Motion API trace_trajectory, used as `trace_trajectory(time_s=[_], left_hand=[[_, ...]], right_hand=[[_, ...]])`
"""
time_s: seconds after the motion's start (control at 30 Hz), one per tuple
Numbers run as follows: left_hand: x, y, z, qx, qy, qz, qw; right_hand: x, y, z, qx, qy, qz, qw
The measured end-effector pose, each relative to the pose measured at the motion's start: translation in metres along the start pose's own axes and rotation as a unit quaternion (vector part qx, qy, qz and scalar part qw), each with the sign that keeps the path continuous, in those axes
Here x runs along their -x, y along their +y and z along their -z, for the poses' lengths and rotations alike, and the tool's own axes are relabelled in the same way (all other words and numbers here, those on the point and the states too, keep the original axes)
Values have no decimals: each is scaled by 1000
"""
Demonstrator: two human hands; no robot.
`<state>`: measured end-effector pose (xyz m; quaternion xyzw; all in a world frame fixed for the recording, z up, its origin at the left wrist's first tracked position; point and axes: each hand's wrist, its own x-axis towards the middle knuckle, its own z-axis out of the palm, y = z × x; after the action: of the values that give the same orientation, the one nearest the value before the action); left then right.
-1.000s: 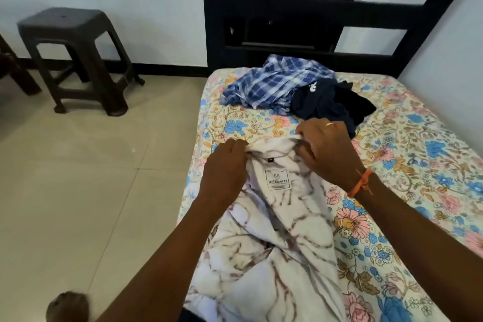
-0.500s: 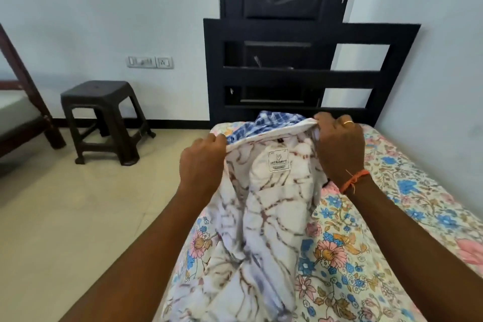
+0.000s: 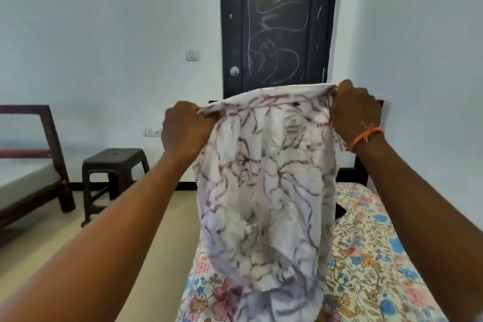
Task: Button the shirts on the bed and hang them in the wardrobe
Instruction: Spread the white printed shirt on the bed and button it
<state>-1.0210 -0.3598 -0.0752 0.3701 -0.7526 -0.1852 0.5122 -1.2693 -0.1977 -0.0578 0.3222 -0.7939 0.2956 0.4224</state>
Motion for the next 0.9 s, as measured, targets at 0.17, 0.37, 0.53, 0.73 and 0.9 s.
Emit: trace_trajectory(time_s=[0.17,0.37,0.53,0.73,0.9], left_hand=[[0,54,27,260,-135,189,937],[-11,78,54,432,-288,263,814],[-45,83,42,507,-223,207,807],[-38,43,-57,466,-257,214,819],[31,-75,-147,386,-377,294,789]], right_hand=[[-22,-12,41,-223,-101,-79,966],[-29,-17,85,-559,-160,-200,788],[-55,-19,86,-603,-136,-216,755],[-50,-30,-14,-547,-159,-224,790],[35,7,-171,-432,-310,-261,806]])
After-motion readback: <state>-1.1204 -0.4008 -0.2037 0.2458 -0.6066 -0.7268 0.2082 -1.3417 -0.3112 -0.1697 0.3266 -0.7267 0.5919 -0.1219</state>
